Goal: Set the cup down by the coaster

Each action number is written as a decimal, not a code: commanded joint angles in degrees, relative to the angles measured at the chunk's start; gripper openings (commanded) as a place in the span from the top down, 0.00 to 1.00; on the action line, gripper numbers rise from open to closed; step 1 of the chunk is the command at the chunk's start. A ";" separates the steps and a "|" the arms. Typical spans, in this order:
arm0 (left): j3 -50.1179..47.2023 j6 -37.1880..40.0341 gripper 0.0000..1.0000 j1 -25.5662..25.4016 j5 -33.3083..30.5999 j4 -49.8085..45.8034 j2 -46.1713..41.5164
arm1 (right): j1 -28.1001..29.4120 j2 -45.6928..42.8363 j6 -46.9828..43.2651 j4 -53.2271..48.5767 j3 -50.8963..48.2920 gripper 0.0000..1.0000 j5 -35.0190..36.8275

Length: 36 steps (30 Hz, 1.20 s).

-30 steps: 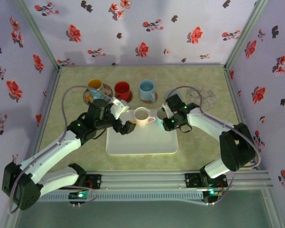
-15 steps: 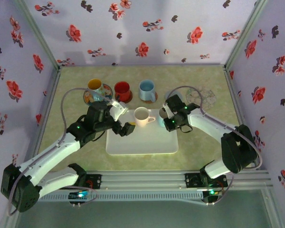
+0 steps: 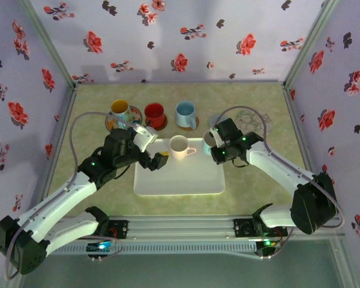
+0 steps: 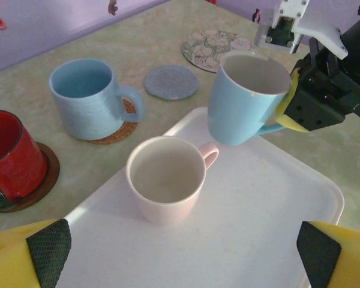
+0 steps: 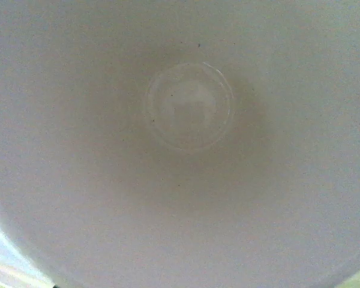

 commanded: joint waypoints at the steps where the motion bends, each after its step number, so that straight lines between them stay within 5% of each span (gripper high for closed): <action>1: 2.49 0.39 0.00 -0.40 -1.09 0.66 -0.72 | -0.67 -2.02 0.02 -0.50 4.06 1.00 3.36; 23: 4.55 1.73 0.00 -0.28 -1.65 6.73 5.70 | -5.41 10.52 -1.03 -3.71 19.62 1.00 12.88; 36: 5.74 1.46 0.00 0.67 -1.90 11.03 11.86 | -10.33 20.54 0.36 0.23 24.87 1.00 12.42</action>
